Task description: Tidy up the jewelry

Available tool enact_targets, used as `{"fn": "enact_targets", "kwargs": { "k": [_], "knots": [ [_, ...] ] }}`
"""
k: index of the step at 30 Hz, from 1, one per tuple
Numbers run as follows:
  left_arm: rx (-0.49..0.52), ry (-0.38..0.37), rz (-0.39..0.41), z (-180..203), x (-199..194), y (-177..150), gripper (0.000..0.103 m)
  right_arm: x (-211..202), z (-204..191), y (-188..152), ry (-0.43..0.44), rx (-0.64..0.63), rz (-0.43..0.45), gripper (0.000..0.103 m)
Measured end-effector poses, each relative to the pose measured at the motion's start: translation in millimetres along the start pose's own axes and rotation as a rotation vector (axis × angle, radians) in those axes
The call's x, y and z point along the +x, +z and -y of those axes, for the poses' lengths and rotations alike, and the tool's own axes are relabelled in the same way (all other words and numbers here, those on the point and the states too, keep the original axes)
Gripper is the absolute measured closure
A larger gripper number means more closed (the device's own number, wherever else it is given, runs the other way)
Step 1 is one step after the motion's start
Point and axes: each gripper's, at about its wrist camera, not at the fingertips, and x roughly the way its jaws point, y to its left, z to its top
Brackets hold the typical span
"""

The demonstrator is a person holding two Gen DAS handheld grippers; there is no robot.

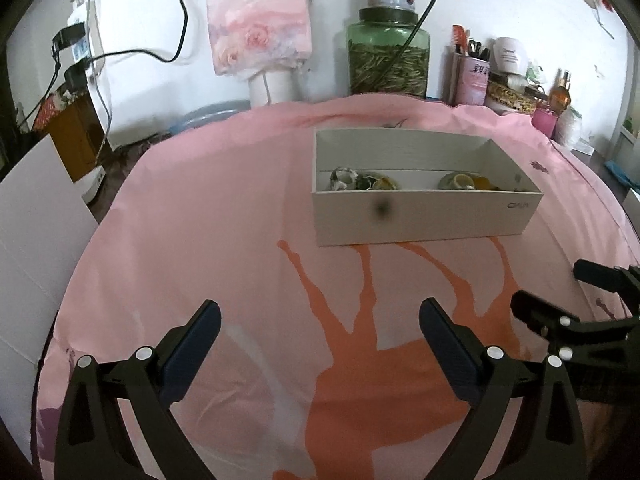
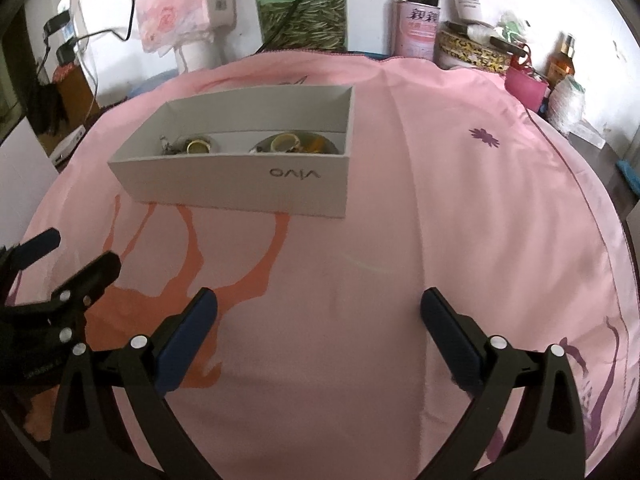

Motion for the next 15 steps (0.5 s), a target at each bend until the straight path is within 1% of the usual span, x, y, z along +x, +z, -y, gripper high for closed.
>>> {"fn": "enact_targets", "kwargs": {
  "k": [5, 15],
  "knots": [
    [0.004, 0.007, 0.008, 0.8, -1.9, 0.3, 0.006, -0.9, 5.5, 0.6, 0.018, 0.037, 0.007, 0.006],
    [-0.004, 0.006, -0.006, -2.3, 0.5, 0.1, 0.006, -0.5, 6.1, -0.1, 0.019, 0.041, 0.010, 0.006]
  ]
}}
